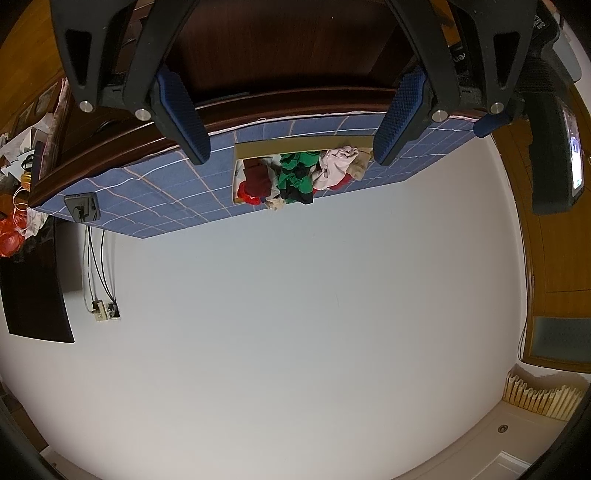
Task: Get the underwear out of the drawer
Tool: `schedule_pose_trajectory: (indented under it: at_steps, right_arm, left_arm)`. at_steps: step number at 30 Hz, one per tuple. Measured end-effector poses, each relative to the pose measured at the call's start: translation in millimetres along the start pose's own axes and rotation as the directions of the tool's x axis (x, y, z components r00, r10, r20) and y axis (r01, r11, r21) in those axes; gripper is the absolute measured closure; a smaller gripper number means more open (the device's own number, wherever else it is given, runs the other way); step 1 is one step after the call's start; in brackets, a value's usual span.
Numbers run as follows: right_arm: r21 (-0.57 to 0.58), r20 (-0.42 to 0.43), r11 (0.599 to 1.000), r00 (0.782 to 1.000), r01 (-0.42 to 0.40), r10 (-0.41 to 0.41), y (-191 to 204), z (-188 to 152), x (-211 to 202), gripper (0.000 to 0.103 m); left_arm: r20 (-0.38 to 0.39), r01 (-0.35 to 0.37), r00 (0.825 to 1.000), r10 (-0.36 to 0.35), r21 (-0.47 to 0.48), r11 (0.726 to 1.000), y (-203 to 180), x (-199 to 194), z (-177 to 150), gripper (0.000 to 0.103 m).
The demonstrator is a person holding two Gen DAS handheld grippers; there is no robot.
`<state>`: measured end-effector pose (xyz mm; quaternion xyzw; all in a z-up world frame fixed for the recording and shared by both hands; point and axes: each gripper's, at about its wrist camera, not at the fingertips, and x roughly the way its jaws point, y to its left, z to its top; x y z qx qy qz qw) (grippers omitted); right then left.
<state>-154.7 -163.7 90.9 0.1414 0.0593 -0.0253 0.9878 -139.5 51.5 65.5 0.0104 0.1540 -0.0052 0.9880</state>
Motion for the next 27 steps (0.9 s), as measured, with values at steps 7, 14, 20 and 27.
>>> schedule_pose_trajectory:
  at_steps: [7, 14, 20, 27]
  right_arm:
    - [0.005, -0.001, 1.0, 1.0, 0.003, -0.003, -0.2, -0.3, -0.7, 0.011]
    - [0.006, 0.0, 1.0, 1.0, 0.003, -0.003, -0.2, -0.2, -1.1, 0.011]
    - [0.006, -0.008, 1.0, 1.0, 0.005, -0.005, 0.7, -0.8, -0.1, 0.011]
    - [0.025, -0.05, 0.999, 0.998, 0.026, -0.025, -4.6, -2.3, 9.7, 0.011]
  left_arm:
    - [0.023, -0.026, 0.999, 0.026, 0.025, 0.999, -4.2, -3.6, 0.4, 0.0]
    - [0.023, -0.022, 1.0, 0.021, 0.008, 1.0, -2.1, -4.4, 1.3, 0.0]
    - [0.005, 0.013, 1.0, -0.013, 0.01, 1.0, -3.2, -1.8, 0.9, 0.0]
    - [-0.013, 0.004, 1.0, -0.004, 0.021, 1.0, -4.7, 4.0, -1.1, 0.0]
